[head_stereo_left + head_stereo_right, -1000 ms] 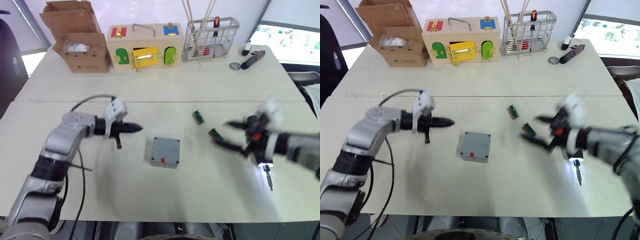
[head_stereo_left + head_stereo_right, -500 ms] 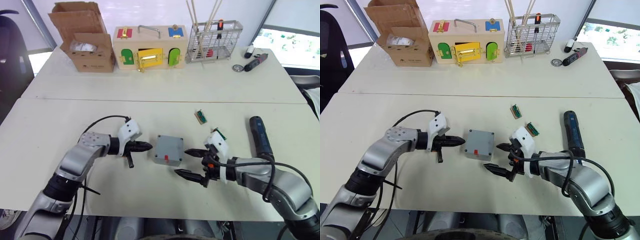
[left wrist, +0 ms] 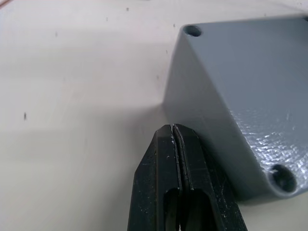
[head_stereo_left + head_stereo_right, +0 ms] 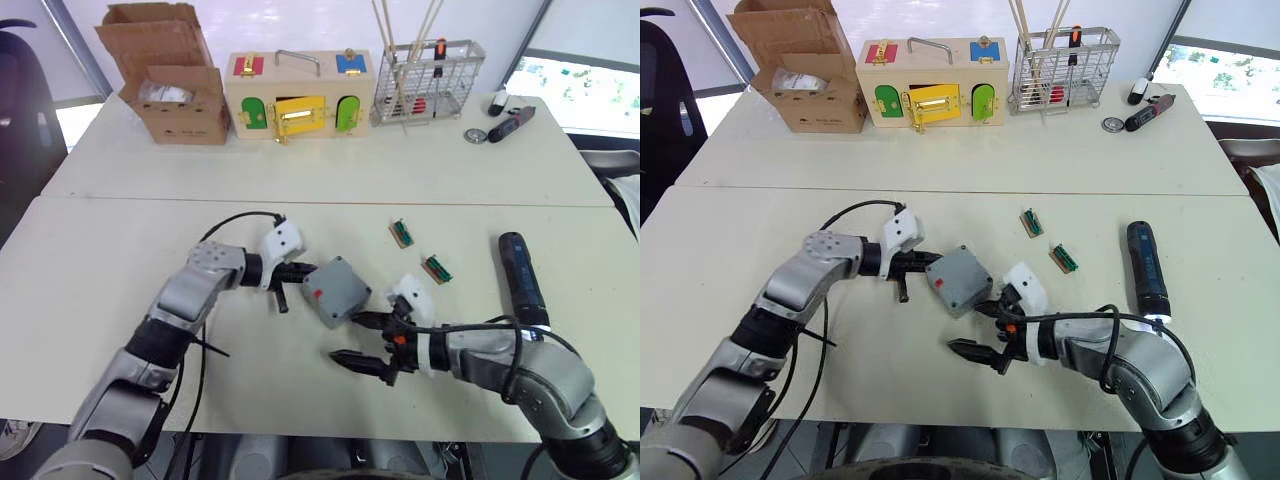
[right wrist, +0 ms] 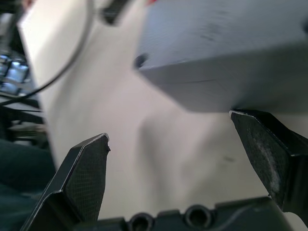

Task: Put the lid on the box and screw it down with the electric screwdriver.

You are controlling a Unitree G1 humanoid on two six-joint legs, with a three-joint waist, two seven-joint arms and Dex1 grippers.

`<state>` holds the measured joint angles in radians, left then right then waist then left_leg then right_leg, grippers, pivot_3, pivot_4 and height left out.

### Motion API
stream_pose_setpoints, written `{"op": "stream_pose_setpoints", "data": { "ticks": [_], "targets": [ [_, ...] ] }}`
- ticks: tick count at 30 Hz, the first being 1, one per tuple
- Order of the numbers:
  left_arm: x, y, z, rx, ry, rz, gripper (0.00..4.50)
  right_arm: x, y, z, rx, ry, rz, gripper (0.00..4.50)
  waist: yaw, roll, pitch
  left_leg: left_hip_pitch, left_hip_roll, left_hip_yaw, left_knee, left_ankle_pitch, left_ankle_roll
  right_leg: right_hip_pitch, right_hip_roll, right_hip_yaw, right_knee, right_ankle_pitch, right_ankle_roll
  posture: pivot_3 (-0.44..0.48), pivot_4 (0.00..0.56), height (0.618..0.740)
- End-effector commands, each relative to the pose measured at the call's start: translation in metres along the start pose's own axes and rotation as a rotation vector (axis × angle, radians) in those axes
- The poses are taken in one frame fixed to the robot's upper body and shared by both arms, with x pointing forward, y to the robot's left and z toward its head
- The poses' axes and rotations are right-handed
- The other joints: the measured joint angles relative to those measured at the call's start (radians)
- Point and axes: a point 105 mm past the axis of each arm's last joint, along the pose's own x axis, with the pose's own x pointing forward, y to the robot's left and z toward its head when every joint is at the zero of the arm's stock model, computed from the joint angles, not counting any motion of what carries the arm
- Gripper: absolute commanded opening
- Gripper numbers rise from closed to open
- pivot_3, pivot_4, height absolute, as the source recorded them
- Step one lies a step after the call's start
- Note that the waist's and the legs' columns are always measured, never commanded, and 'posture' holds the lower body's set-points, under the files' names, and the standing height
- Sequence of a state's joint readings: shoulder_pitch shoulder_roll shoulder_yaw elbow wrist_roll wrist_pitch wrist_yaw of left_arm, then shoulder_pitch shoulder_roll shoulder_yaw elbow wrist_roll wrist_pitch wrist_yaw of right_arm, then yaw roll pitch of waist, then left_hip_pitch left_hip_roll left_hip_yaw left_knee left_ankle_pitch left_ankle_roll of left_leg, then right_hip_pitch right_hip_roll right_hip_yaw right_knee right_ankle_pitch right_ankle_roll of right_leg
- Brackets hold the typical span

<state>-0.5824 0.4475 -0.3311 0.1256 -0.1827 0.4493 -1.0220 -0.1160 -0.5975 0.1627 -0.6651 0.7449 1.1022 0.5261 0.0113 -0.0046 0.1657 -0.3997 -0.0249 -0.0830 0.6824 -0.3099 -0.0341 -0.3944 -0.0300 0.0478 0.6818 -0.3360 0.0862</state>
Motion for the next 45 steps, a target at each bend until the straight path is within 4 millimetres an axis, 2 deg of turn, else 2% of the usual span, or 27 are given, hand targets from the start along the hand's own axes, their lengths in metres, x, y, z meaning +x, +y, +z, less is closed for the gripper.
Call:
{"op": "stream_pose_setpoints", "data": {
  "ticks": [1, 3, 9, 11, 15, 18, 25, 30, 37, 45],
  "targets": [
    [0.005, 0.002, 0.0, 0.052, 0.009, -0.006, 0.0, -0.007, 0.008, 0.014, -0.056, -0.038, -0.001, 4.49, 0.0, 0.0, 0.0, 0.0, 0.0, 0.0, 0.0, 0.0, 0.0, 0.0, 0.0, 0.0, 0.0, 0.0, 0.0, 0.0, 0.15, 0.74],
    [-0.001, 0.007, -0.003, 0.045, 0.015, 0.012, 0.0, -0.014, 0.003, 0.012, -0.069, -0.022, -0.034, 4.49, -0.001, 0.0, 0.0, 0.0, 0.0, 0.0, 0.0, 0.0, 0.0, 0.0, 0.0, 0.0, 0.0, 0.0, 0.0, 0.0, 0.15, 0.74],
    [-0.034, 0.019, -0.016, 0.021, 0.068, 0.097, 0.0, -0.039, -0.023, 0.01, -0.132, 0.031, -0.148, 4.49, -0.01, 0.0, 0.0, 0.0, 0.0, 0.0, 0.0, 0.0, 0.0, -0.001, 0.001, 0.0, 0.0, 0.0, 0.0, 0.0, 0.15, 0.74],
    [-0.047, 0.01, -0.023, 0.004, 0.101, 0.068, 0.0, -0.04, -0.034, 0.012, -0.17, 0.045, -0.173, 4.49, -0.023, 0.0, 0.0, 0.0, 0.001, 0.0, -0.001, 0.0, 0.0, -0.001, 0.001, 0.0, 0.001, 0.0, 0.0, 0.0, 0.15, 0.74],
    [-0.058, -0.016, -0.027, -0.04, 0.124, -0.016, 0.0, -0.035, -0.045, 0.018, -0.212, 0.035, -0.174, 4.49, -0.027, 0.0, 0.0, 0.0, 0.001, 0.0, -0.002, 0.0, 0.0, -0.001, 0.001, 0.0, 0.001, 0.0, 0.0, 0.0, 0.15, 0.74],
    [-0.057, -0.029, -0.026, -0.07, 0.118, -0.047, 0.0, -0.028, -0.048, 0.023, -0.237, 0.016, -0.154, 4.49, -0.022, 0.0, 0.0, 0.0, 0.001, 0.0, -0.001, 0.0, 0.0, -0.001, 0.001, 0.0, 0.001, 0.0, 0.0, 0.0, 0.15, 0.74],
    [-0.039, -0.039, -0.019, -0.078, 0.084, -0.058, 0.0, -0.011, -0.038, 0.026, -0.267, -0.001, -0.047, 4.49, -0.021, 0.0, 0.0, -0.001, 0.0, 0.0, 0.0, 0.0, 0.0, 0.0, 0.0, 0.0, 0.001, 0.0, 0.0, 0.0, 0.15, 0.74],
    [-0.031, -0.039, -0.019, -0.052, 0.082, -0.046, 0.0, -0.006, -0.024, 0.018, -0.262, 0.024, 0.015, 4.49, -0.022, 0.0, 0.0, -0.001, 0.0, 0.0, 0.0, 0.0, 0.0, -0.001, 0.0, 0.0, 0.001, 0.0, 0.0, 0.0, 0.15, 0.74],
    [-0.029, -0.039, -0.018, -0.051, 0.079, -0.052, 0.0, -0.004, -0.009, 0.01, -0.23, 0.034, 0.049, 4.49, -0.022, 0.0, 0.0, -0.001, 0.0, 0.0, 0.0, 0.0, 0.0, -0.001, 0.0, 0.0, 0.001, 0.0, 0.0, 0.0, 0.15, 0.74],
    [-0.029, -0.039, -0.022, -0.055, 0.081, -0.067, 0.0, -0.004, -0.008, 0.008, -0.216, 0.036, 0.035, 4.49, -0.022, 0.0, 0.0, 0.0, 0.0, 0.0, 0.0, 0.0, 0.0, -0.001, 0.0, 0.0, 0.001, 0.0, 0.0, 0.0, 0.15, 0.74]
  ]
}}
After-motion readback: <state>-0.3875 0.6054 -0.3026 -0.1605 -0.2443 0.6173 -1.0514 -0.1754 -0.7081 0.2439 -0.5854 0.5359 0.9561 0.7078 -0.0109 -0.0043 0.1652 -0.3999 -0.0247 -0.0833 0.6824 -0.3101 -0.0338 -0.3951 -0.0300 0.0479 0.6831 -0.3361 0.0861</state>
